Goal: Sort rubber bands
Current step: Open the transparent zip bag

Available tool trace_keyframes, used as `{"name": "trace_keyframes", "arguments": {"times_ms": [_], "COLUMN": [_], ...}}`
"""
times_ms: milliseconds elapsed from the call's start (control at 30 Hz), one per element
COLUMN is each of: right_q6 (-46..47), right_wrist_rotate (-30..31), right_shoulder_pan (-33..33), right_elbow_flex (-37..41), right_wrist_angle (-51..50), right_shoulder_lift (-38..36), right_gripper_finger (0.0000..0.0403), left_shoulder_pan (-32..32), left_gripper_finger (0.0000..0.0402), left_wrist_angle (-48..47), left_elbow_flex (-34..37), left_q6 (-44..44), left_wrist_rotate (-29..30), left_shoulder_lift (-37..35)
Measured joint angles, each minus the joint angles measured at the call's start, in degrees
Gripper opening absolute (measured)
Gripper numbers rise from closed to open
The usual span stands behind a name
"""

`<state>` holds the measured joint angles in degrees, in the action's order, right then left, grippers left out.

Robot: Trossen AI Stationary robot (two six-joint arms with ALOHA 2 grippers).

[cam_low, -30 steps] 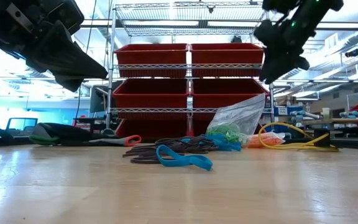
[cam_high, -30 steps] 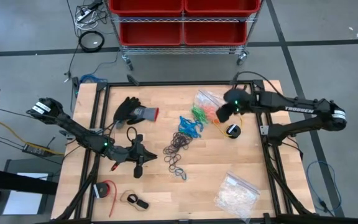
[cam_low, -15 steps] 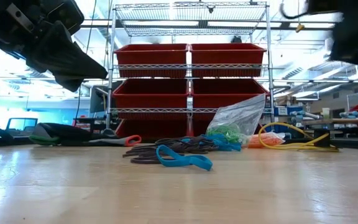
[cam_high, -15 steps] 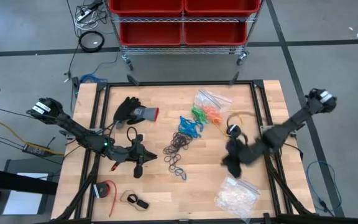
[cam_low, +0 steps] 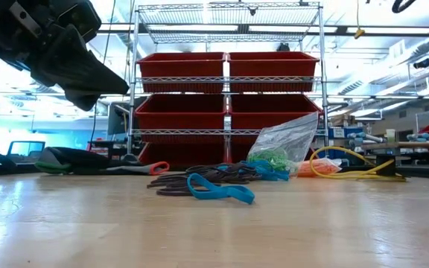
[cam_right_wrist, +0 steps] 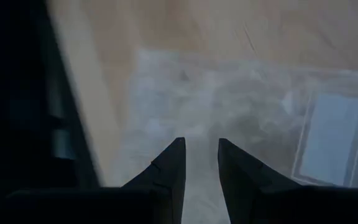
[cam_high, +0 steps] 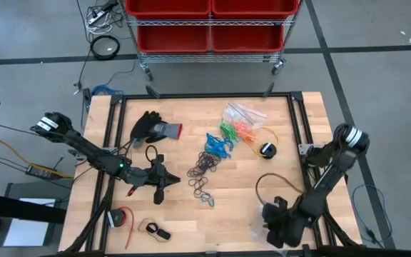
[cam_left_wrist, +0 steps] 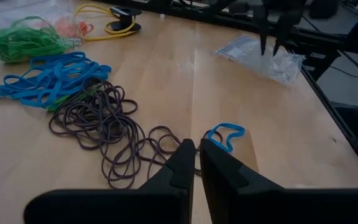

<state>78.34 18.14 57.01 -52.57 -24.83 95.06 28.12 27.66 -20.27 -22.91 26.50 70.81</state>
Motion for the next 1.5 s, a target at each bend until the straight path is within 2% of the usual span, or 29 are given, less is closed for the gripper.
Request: {"name": "trace_keyframes", "arguments": {"times_ms": [233, 400, 667, 833, 1033, 1300, 1500], "right_q6": [-0.5, -3.9, -5.7, -9.4, -20.3, -39.8, -50.5], "right_wrist_rotate": [-2.2, -4.2, -1.1, 6.9, 13.8, 15.2, 15.0], "right_shoulder_pan": [-1.4, -3.6, -5.8, -5.9, -7.4, -13.9, -18.0], "right_elbow_flex": [-9.3, -10.3, -10.0, -10.0, -10.1, -10.1, -10.1], "right_wrist_angle": [-18.6, -19.4, -19.4, -16.4, -9.2, 0.3, 4.5], "right_shoulder_lift": [9.3, 10.6, 5.1, -0.6, -4.7, -5.2, -5.2], "right_gripper_finger": [0.0064, 0.0009, 0.0001, 0.0000, 0.0000, 0.0000, 0.0000], "left_shoulder_pan": [-0.7, -0.8, -0.8, -0.8, -0.8, -0.8, -1.9], "left_gripper_finger": [0.0035, 0.0035, 0.0035, 0.0035, 0.0035, 0.0035, 0.0035], "left_wrist_angle": [-0.1, -0.2, -0.2, -0.2, 0.0, 8.5, 10.4], "left_elbow_flex": [0.0, 0.0, 0.0, 0.0, 0.0, 0.0, -0.2], "left_q6": [0.1, 0.1, 0.1, 0.1, 0.1, 0.2, 3.1], "left_wrist_rotate": [0.0, 0.0, 0.0, 0.0, 0.0, 0.0, 0.7], "left_shoulder_lift": [0.0, 0.0, 0.0, 0.0, 0.0, 0.0, 0.0]}}
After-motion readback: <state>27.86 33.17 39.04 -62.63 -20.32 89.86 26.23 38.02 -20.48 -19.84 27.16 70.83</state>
